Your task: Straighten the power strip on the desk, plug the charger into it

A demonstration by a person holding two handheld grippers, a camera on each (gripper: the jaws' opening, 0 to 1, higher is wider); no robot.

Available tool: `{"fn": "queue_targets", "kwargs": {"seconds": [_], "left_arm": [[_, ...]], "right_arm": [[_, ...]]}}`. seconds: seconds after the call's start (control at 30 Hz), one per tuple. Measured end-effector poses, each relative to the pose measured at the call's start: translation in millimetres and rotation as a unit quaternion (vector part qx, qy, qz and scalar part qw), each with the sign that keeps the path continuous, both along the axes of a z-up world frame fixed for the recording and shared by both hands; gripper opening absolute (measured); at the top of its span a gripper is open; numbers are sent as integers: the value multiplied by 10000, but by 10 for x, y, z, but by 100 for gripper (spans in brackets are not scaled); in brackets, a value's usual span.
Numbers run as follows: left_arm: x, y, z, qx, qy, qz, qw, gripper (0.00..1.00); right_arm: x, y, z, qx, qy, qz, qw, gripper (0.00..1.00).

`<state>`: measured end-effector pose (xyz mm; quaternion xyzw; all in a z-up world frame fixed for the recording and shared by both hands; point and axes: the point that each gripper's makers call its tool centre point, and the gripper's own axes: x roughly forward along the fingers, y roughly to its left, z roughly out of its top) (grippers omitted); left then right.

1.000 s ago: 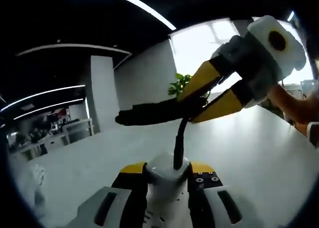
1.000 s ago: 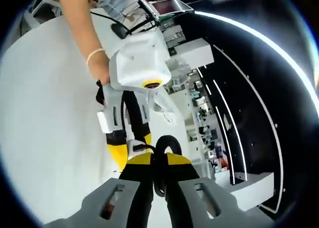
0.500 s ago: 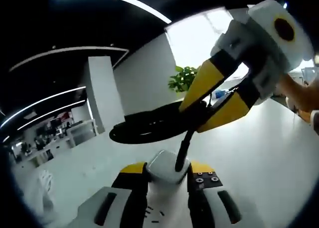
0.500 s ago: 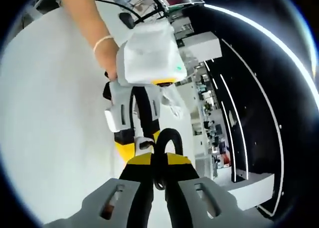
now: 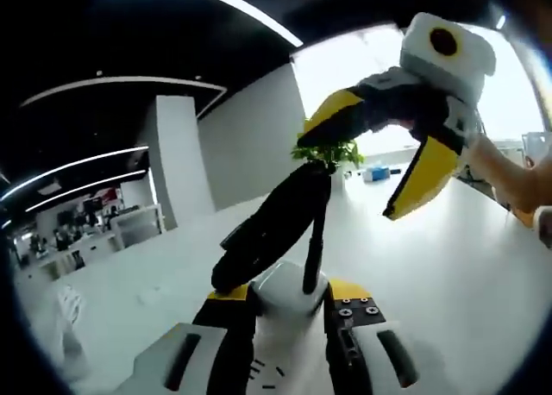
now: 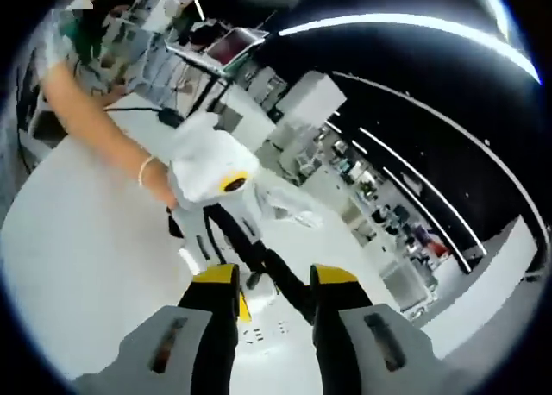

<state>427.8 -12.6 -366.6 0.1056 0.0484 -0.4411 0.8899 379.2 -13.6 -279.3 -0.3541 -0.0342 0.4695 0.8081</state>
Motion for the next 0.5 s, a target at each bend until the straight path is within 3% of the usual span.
{"fn": "queue_targets", "kwargs": {"seconds": [0.07,0.13,0.17,0.2,0.27,0.33,0.37,0.4,0.5], "left_arm": [[-6,-5,4,-24,3,2,10000,29],[-15,-7,7,-45,-2,-3,10000,29],[-17,-7,8,-61,1,-3,10000,29],[-27,-11,11,-75,5,-2,10000,29],[-36,-14,14,-81,7,-1,10000,29],[-45,-17,15,-76,-1,-4,10000,29],[-49,-18,16,-76,-2,-7,10000,29],[-46,-20,18,-78,1,-11,10000,29],[-44,-23,23,-90,5,-21,10000,29]], "right_arm": [[-16,-40,10,504,425,12,9978,60],[-33,-43,30,1094,871,89,9901,87],[-35,-42,56,1513,1123,123,9820,100],[-40,-65,44,1772,1390,188,9741,97],[-111,-84,25,2291,1991,445,9518,100],[-58,-107,70,2835,2303,548,9293,100],[-55,-117,83,2964,2384,628,9227,100],[-28,-132,90,3053,2420,600,9190,100],[91,-194,67,3032,2200,275,9268,99]]}}
